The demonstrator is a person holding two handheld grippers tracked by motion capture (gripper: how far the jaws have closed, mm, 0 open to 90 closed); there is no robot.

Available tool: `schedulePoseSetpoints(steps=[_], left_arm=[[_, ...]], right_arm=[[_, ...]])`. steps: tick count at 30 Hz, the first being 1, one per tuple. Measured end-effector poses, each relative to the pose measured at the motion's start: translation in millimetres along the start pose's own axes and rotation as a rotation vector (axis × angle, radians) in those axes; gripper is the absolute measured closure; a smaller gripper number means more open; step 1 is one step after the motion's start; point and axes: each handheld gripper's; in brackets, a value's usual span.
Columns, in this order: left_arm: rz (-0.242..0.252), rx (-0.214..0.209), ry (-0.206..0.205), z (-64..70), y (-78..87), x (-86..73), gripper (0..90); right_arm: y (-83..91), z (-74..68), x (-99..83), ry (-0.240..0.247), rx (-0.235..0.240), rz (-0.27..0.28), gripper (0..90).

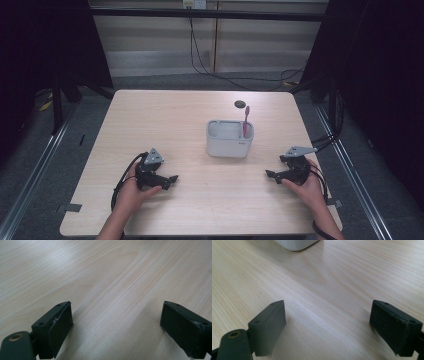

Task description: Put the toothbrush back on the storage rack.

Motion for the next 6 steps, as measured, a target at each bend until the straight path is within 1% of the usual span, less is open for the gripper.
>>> schedulePoseSetpoints(steps=[5, 6], left_arm=[[0.000, 0.000, 0.000, 0.0, 0.0, 0.0, 10.3], [-0.005, -0.002, -0.007, -0.3, 0.2, 0.1, 10.3]], right_arm=[[-1.3, -0.4, 0.9, -0.004, -0.011, -0.001, 13.2], [-1.4, -0.4, 1.0, -0.004, -0.012, 0.000, 13.4]])
Point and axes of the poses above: each handheld gripper's, and its own axes: y roughly backward along the jaws, x roughly out of its top, z roughly to its right, and after that the axes turned 10 degrees about z, right-handed
